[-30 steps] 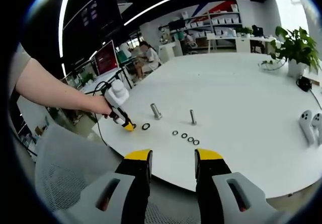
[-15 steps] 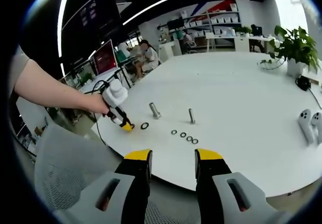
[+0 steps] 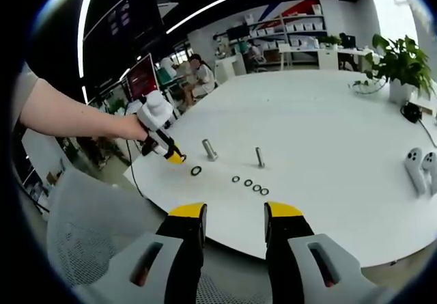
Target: Place the washer onto the threaded stud by aligning its center hole with the stud, sliding it down to the base, and recovering from edge contact or off-axis alignment until the washer reaches the visible bottom stop.
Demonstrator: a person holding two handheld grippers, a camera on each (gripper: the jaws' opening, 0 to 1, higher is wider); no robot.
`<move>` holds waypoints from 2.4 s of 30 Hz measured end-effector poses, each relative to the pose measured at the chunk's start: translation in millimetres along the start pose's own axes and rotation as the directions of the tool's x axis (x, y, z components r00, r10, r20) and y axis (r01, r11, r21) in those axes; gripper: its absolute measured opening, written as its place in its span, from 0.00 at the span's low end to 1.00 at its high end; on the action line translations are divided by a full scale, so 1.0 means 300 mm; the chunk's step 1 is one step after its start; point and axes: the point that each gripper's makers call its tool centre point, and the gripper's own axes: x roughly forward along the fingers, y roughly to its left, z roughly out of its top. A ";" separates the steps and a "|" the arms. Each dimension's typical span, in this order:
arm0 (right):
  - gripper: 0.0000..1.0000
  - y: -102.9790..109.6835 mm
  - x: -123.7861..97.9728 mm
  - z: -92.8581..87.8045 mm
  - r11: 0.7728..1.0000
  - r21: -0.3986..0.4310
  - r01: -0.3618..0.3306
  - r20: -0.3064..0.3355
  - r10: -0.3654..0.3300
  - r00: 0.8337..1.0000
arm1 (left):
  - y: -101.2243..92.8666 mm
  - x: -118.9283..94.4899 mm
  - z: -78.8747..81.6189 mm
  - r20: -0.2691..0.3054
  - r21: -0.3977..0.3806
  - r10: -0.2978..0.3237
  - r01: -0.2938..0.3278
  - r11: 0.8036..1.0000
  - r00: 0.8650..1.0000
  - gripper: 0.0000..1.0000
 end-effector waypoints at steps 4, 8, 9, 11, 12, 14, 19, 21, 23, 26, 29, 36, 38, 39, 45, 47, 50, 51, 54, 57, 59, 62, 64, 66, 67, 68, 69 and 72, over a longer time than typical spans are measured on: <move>0.36 -0.001 -0.001 0.002 1.000 0.005 0.002 0.004 -0.002 1.000 | 0.003 -0.028 0.072 0.035 0.021 0.000 -0.001 1.000 0.999 0.19; 0.36 -0.001 -0.002 0.002 1.000 0.005 0.001 0.005 -0.001 1.000 | 0.001 -0.055 0.139 0.075 0.024 -0.004 0.002 1.000 0.997 0.19; 0.36 -0.001 -0.002 0.002 1.000 0.005 0.001 0.006 -0.001 1.000 | 0.000 -0.059 0.151 0.083 0.029 -0.003 0.001 1.000 0.997 0.19; 0.36 -0.002 -0.002 0.002 1.000 0.005 0.002 0.007 -0.002 1.000 | -0.002 -0.064 0.170 0.091 0.039 -0.001 -0.002 0.999 0.996 0.19; 0.36 -0.001 -0.002 0.002 1.000 0.005 0.002 0.007 -0.002 1.000 | -0.007 -0.066 0.181 0.090 0.046 -0.003 -0.001 0.999 0.996 0.19; 0.36 -0.001 -0.002 0.003 1.000 0.005 0.001 0.008 -0.001 1.000 | -0.008 -0.066 0.198 0.097 0.056 -0.002 -0.003 0.998 0.995 0.19; 0.36 -0.001 -0.002 0.002 1.000 0.003 -0.001 0.007 0.001 1.000 | -0.017 -0.064 0.230 0.102 0.070 -0.009 0.002 0.998 0.995 0.19; 0.36 -0.001 -0.002 0.003 1.000 0.004 0.000 0.009 0.000 1.000 | -0.019 -0.064 0.242 0.103 0.073 -0.011 0.003 0.997 0.995 0.19; 0.36 -0.001 -0.002 0.003 1.000 0.005 -0.001 0.009 0.001 1.000 | -0.019 -0.061 0.250 0.101 0.076 -0.012 0.004 0.997 0.995 0.19; 0.36 -0.001 -0.001 0.002 1.000 0.003 -0.001 0.007 0.001 1.000 | -0.017 -0.055 0.262 0.094 0.086 -0.013 0.005 0.996 0.996 0.19; 0.36 -0.002 -0.001 0.002 1.000 0.002 -0.001 0.007 0.001 1.000 | -0.018 -0.043 0.267 0.081 0.092 -0.016 0.008 0.996 0.997 0.19; 0.36 -0.005 -0.001 0.002 1.000 0.005 0.003 0.008 -0.003 1.000 | -0.027 -0.017 0.273 0.056 0.114 -0.018 0.012 0.993 0.998 0.19; 0.36 -0.006 -0.001 0.003 1.000 0.006 0.003 0.009 -0.003 1.000 | -0.027 -0.010 0.272 0.048 0.118 -0.019 0.013 0.993 0.999 0.19; 0.36 -0.006 -0.002 0.003 1.000 0.006 0.004 0.009 -0.004 1.000 | -0.027 -0.007 0.272 0.045 0.122 -0.018 0.013 0.992 0.999 0.19; 0.36 -0.009 -0.002 0.003 1.000 0.008 0.008 0.009 -0.008 1.000 | -0.029 0.011 0.275 0.035 0.139 -0.020 0.015 0.990 0.999 0.19; 0.36 -0.009 -0.002 0.002 1.000 0.008 0.009 0.008 -0.009 1.000 | -0.032 0.020 0.275 0.028 0.145 -0.019 0.015 0.989 0.999 0.19; 0.36 -0.010 -0.002 0.002 1.000 0.009 0.010 0.009 -0.010 1.000 | -0.031 0.041 0.269 0.011 0.152 -0.015 0.013 0.988 1.000 0.19; 0.36 -0.011 -0.002 0.002 1.000 0.009 0.011 0.009 -0.011 1.000 | -0.032 0.046 0.267 0.008 0.155 -0.015 0.014 0.988 1.000 0.19; 0.36 -0.012 -0.002 0.002 1.000 0.009 0.013 0.008 -0.013 1.000 | -0.032 0.067 0.263 -0.003 0.159 -0.013 0.014 0.987 1.000 0.19; 0.36 -0.013 -0.003 0.002 1.000 0.011 0.016 0.009 -0.016 1.000 | -0.031 0.083 0.259 -0.010 0.161 -0.012 0.014 0.987 1.000 0.19; 0.36 -0.014 -0.003 0.002 1.000 0.010 0.017 0.008 -0.017 1.000 | -0.028 0.098 0.256 -0.017 0.176 -0.009 0.011 0.984 1.000 0.19; 0.36 -0.016 -0.004 0.002 1.000 0.012 0.020 0.009 -0.020 1.000 | -0.036 0.111 0.251 -0.023 0.184 -0.004 0.008 0.983 1.000 0.19; 0.36 -0.016 -0.004 0.002 1.000 0.012 0.020 0.008 -0.020 1.000 | -0.036 0.119 0.248 -0.028 0.178 -0.002 0.007 0.984 1.000 0.19; 0.36 -0.016 -0.004 0.002 1.000 0.011 0.021 0.008 -0.021 1.000 | -0.033 0.132 0.249 -0.028 0.171 -0.004 0.009 0.985 1.000 0.19; 0.36 -0.016 -0.004 0.001 1.000 0.011 0.021 0.007 -0.021 1.000 | -0.034 0.133 0.246 -0.028 0.172 -0.001 0.006 0.985 1.000 0.19; 0.36 -0.016 -0.004 0.001 1.000 0.011 0.021 0.006 -0.021 1.000 | -0.036 0.134 0.245 -0.026 0.171 0.000 0.004 0.985 1.000 0.19; 0.36 -0.017 -0.004 0.001 1.000 0.011 0.022 0.006 -0.022 1.000 | -0.036 0.137 0.245 -0.022 0.170 0.003 0.001 0.985 1.000 0.19; 0.36 -0.018 -0.005 0.001 1.000 0.013 0.024 0.007 -0.024 1.000 | -0.031 0.151 0.237 -0.018 0.163 0.009 -0.006 0.987 1.000 0.19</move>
